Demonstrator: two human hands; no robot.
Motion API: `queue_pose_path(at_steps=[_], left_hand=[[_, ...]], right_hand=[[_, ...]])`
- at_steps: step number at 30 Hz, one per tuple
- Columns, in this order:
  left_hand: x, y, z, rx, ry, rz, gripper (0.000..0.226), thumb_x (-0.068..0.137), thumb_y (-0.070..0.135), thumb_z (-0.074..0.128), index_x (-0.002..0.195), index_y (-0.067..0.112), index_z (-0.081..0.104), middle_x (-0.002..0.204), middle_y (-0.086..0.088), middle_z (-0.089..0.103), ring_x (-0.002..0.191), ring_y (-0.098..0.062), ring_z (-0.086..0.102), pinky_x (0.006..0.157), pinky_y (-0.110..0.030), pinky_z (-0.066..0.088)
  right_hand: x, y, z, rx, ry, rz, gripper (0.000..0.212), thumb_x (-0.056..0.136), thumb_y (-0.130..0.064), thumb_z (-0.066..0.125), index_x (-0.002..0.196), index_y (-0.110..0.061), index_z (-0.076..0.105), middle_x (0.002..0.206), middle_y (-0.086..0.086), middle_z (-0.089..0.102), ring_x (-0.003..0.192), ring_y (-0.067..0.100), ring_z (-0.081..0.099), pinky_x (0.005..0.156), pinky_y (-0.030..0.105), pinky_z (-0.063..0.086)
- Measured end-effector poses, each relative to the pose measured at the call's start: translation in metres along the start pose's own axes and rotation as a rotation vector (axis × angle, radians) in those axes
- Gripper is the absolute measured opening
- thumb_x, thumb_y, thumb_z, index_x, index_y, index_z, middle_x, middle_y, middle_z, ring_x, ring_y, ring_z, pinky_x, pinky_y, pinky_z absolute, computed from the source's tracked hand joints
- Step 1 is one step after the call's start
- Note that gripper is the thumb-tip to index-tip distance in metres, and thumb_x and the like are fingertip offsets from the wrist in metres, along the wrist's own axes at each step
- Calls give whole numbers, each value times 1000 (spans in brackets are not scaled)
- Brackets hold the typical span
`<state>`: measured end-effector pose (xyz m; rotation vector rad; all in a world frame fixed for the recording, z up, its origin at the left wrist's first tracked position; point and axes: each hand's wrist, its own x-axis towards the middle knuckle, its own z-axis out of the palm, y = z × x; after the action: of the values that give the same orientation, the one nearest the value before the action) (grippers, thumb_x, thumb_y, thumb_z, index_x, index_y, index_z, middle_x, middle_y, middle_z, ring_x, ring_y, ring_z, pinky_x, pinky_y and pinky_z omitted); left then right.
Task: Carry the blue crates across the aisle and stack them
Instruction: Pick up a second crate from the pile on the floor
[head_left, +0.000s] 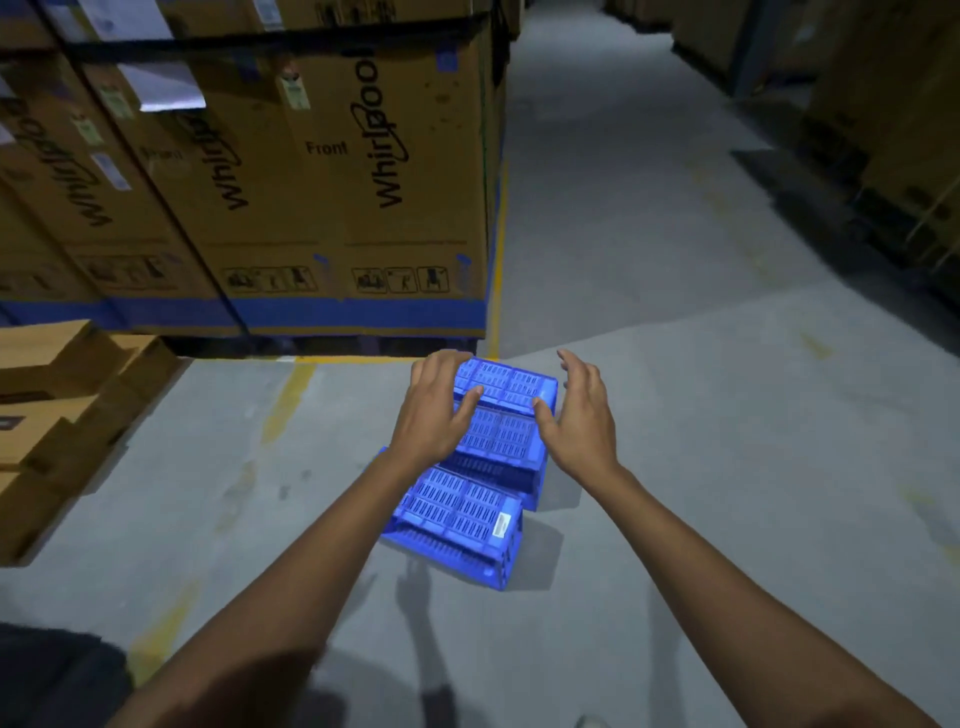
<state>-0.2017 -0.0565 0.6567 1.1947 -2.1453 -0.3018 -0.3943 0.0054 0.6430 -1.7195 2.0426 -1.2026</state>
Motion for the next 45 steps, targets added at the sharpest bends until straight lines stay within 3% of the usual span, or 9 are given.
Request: queue_pose_path(at_steps=[6, 13, 22, 29, 33, 37, 39, 42, 45], left_hand=[[-13, -49, -22, -43, -74, 134, 37, 97, 30, 55, 129, 12, 52, 127, -7, 53, 118, -25, 43, 99, -34, 38], [-20, -120, -5, 70, -214, 168, 46, 96, 35, 53, 133, 8, 50, 132, -12, 51, 121, -33, 43, 102, -45, 40], [-83, -274, 202, 169, -298, 176, 67, 91, 55, 30, 139, 10, 45, 139, -15, 46, 126, -36, 42, 99, -52, 42], [-147, -403, 375, 208, -289, 129, 62, 94, 53, 38, 141, 13, 41, 141, -13, 42, 130, -34, 36, 98, -56, 42], [-173, -455, 450, 271, -266, -6, 58, 97, 44, 51, 144, 14, 39, 148, -14, 36, 137, -33, 29, 104, -53, 36], [-197, -494, 508, 316, -295, -78, 57, 98, 47, 45, 144, 14, 38, 149, -15, 34, 139, -34, 26, 110, -53, 28], [-204, -504, 525, 345, -249, -53, 52, 99, 49, 38, 139, 16, 43, 143, -12, 43, 137, -30, 31, 112, -52, 26], [-209, -508, 537, 373, -119, -82, 46, 98, 47, 36, 132, 19, 50, 142, -10, 46, 143, -30, 26, 115, -59, 13], [-211, -503, 541, 347, -11, -331, 56, 92, 52, 44, 135, 17, 49, 160, -18, 18, 150, -39, 2, 113, -67, 1]], right_hand=[[-26, -31, 40, -101, 60, 39, 58, 87, -24, 65, 141, -14, 44, 132, 11, 47, 119, 32, 50, 91, 48, 50], [-44, -28, 120, -205, -51, 96, 61, 88, -21, 66, 144, -15, 40, 134, 11, 44, 122, 32, 46, 89, 44, 49], [-65, 152, 311, -307, -159, 75, 69, 89, -26, 63, 150, -17, 31, 138, 12, 43, 125, 34, 44, 89, 45, 48], [-91, 293, 456, -386, -191, 10, 74, 91, -32, 63, 152, -18, 24, 138, 12, 40, 126, 35, 42, 88, 47, 49], [-99, 358, 517, -372, -290, -129, 86, 85, -60, 63, 152, -18, 28, 144, 13, 36, 130, 36, 37, 101, 50, 40], [-100, 399, 561, -506, -546, -193, 111, 66, -81, 64, 154, -28, 23, 162, 11, 11, 147, 30, 13, 112, 56, 26], [-99, 410, 579, -627, -597, -251, 111, 65, -77, 69, 154, -28, 22, 162, 12, 14, 147, 30, 16, 113, 53, 24], [-99, 415, 593, -704, -565, -288, 100, 70, -52, 76, 152, -28, 24, 155, 7, 29, 138, 32, 29, 107, 50, 31], [-101, 407, 596, -655, -531, -290, 78, 73, -32, 73, 143, -30, 38, 144, 1, 39, 127, 29, 36, 99, 47, 35]])
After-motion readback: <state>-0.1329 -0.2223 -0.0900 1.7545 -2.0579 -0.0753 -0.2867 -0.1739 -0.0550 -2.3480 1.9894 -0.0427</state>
